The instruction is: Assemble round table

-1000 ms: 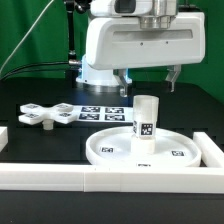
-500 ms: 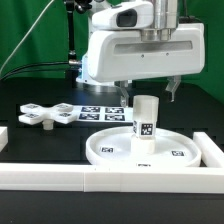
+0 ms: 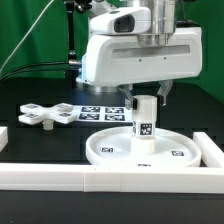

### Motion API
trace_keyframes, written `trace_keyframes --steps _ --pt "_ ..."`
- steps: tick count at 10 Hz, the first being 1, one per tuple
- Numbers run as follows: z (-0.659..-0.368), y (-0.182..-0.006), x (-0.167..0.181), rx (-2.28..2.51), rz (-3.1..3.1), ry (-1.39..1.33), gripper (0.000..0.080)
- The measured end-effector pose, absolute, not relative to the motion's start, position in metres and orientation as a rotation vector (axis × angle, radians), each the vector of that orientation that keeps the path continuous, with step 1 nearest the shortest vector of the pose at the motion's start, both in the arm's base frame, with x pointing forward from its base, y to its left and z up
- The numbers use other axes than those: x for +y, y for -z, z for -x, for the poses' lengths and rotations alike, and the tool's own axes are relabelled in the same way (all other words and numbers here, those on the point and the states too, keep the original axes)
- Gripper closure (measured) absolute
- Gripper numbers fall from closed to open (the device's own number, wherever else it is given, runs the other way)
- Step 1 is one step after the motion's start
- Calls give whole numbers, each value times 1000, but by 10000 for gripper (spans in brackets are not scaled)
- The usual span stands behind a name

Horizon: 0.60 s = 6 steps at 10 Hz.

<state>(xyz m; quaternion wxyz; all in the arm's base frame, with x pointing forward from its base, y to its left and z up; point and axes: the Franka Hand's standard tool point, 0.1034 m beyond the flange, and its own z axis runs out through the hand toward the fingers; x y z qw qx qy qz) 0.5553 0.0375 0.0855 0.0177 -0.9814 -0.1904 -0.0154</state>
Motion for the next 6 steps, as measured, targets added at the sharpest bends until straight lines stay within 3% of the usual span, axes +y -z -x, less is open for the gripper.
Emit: trace_keyframes --steps 6 --pt "-555 -85 39 -319 3084 43 394"
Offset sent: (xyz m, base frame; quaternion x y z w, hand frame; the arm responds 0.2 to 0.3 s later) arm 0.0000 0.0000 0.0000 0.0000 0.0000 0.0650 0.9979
